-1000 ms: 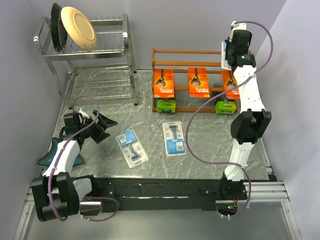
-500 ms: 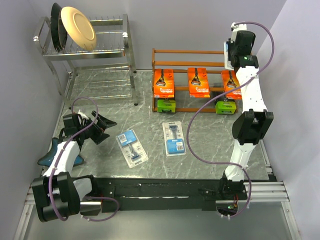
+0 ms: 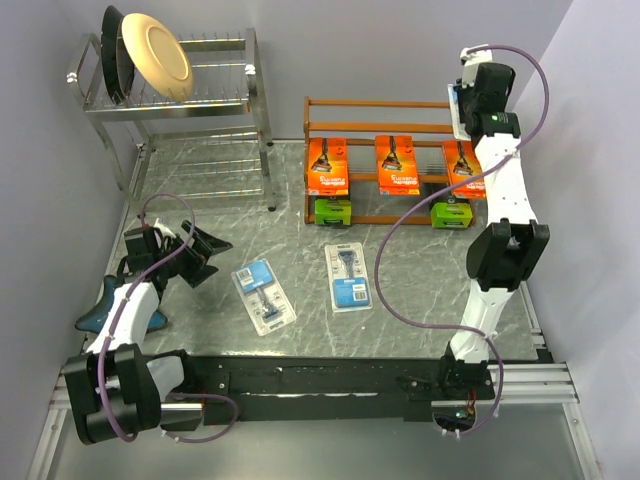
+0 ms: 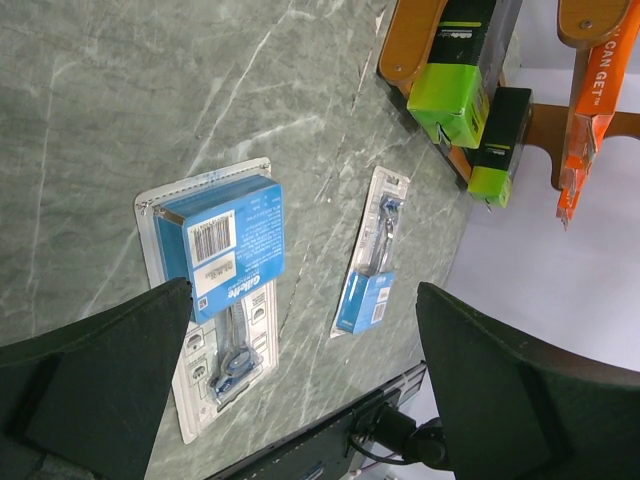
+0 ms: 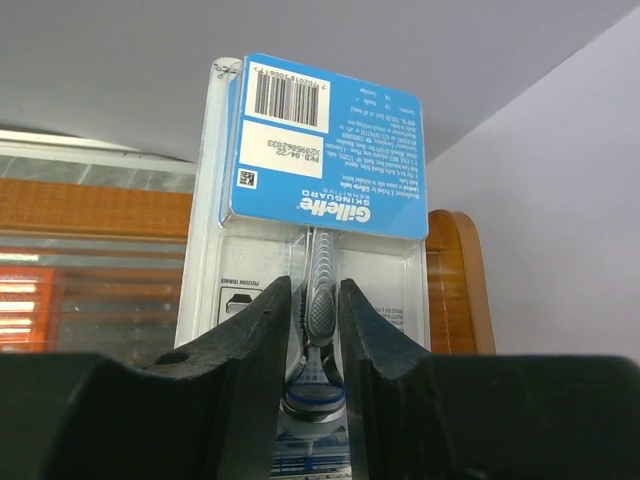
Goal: Place and organize the shaving razors onto the shelf
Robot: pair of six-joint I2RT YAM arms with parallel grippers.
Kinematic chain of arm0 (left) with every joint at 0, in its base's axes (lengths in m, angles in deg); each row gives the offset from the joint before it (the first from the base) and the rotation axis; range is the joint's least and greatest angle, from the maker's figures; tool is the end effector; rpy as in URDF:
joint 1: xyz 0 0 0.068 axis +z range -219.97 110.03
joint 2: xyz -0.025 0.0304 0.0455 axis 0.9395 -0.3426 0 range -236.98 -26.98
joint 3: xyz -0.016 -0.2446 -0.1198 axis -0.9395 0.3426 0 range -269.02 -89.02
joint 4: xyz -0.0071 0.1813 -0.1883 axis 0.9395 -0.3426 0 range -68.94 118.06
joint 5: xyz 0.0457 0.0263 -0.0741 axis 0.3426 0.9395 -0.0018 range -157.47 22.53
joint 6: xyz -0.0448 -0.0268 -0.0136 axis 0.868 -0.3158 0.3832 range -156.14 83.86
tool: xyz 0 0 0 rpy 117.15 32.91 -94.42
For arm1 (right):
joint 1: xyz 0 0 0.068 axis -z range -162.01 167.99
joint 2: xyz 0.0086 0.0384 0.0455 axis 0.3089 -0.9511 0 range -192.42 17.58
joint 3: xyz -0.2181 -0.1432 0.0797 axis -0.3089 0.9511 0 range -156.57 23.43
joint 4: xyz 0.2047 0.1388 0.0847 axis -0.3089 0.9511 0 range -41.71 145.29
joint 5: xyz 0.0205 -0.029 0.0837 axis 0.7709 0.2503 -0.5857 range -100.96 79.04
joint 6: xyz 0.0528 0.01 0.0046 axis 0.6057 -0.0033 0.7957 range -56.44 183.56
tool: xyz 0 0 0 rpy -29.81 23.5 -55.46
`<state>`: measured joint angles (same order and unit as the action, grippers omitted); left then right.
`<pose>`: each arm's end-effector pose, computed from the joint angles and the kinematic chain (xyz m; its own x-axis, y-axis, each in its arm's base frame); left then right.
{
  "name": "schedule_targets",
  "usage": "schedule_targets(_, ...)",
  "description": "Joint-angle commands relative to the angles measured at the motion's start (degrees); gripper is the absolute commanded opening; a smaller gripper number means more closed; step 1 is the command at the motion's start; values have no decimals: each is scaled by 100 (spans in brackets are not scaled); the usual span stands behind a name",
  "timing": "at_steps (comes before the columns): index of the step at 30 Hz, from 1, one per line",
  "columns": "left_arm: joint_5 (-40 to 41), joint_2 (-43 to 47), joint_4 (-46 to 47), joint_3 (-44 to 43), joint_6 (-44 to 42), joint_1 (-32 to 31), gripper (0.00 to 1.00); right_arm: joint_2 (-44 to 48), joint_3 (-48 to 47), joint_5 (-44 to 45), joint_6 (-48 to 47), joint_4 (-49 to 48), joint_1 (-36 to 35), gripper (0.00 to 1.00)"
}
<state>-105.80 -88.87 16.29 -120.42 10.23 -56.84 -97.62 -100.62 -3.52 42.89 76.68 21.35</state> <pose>0.2121 0.0267 0.2052 -0.6465 -0.7338 -0.2087 -0.2886 0.4885 -0.8234 0.4671 -0.0321 0.4128 -0.3757 -0.3286 -0.8665 0.0505 0.9264 -0.3732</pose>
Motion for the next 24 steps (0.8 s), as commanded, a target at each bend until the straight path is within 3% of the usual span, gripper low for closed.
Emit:
schedule_targets(1, -140, -60, 263, -24, 74, 32, 100, 190, 337, -128, -139, 353, 95, 34)
schedule_targets(7, -175, -95, 316, -16, 118, 23, 100, 707, 601, -208, 80, 28, 25, 55)
schedule_targets(12, -228, -78, 360, -59, 136, 23, 99, 1725, 978, 440, 466, -508, -291, 66)
schedule_targets(16, -202, -130, 342, -173, 118, 23, 99, 2788, 1785, 706, 502, -1131, -931, 73)
schedule_targets(18, -175, -200, 281, -305, 65, 32, 99, 3403, 2480, 584, 414, -1160, -1573, 75)
schedule_targets(24, 141, -306, -202, -780, -418, 23, 100, 4128, 3948, -540, 1054, 105, -3487, 75)
